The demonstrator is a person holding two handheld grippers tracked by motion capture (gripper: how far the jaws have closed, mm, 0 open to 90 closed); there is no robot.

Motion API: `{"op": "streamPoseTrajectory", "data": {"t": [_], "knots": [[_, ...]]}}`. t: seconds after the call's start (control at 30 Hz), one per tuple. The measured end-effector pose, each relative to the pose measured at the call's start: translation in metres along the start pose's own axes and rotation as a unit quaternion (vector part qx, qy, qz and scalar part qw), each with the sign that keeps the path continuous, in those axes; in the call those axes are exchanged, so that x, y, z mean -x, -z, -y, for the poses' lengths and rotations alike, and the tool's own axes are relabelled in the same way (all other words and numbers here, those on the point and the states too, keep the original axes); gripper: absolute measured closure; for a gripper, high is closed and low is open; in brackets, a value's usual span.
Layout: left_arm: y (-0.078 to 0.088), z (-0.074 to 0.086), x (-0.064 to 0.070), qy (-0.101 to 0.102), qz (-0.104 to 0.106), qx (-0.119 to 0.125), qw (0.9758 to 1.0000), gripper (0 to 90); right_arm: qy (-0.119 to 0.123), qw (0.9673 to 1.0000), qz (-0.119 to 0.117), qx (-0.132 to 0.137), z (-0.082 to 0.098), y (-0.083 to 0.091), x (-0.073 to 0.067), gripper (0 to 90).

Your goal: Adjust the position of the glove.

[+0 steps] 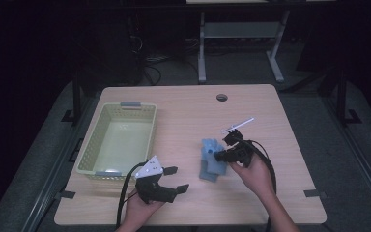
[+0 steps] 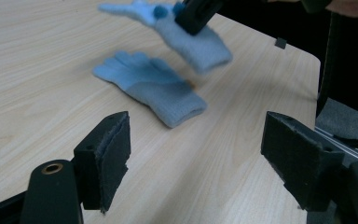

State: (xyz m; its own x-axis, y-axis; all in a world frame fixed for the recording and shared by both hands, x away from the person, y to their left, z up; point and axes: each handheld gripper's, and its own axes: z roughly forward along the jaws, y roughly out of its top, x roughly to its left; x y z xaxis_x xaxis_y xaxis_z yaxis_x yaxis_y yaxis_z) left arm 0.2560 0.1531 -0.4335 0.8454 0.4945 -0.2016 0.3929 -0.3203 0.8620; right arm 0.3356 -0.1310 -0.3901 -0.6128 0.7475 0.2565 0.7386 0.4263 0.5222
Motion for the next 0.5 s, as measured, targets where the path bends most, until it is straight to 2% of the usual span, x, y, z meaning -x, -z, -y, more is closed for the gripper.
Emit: {"op": "streamPoseTrajectory", "data": {"t": [0.07, 0.1, 0.27, 0.5], "knots": [[0.0, 0.0, 0.0, 0.0, 0.0, 0.0, 1.0, 23.8, 0.001, 1.0, 0.004, -0.004, 0.0, -0.003, -0.001, 82.4], [0.0, 0.0, 0.0, 0.0, 0.0, 0.001, 1.0, 23.8, 0.002, 0.9998, 0.014, -0.011, -0.001, -0.008, -0.004, 82.3], [0.0, 0.0, 0.0, -0.001, -0.001, 0.0, 1.0, 23.8, 0.002, 0.9995, 0.022, -0.023, -0.003, -0.02, -0.007, 81.9], [0.0, 0.0, -0.001, 0.0, 0.0, -0.001, 1.0, 23.8, -0.014, 0.9989, 0.028, -0.036, -0.002, -0.037, -0.006, 80.7]]}}
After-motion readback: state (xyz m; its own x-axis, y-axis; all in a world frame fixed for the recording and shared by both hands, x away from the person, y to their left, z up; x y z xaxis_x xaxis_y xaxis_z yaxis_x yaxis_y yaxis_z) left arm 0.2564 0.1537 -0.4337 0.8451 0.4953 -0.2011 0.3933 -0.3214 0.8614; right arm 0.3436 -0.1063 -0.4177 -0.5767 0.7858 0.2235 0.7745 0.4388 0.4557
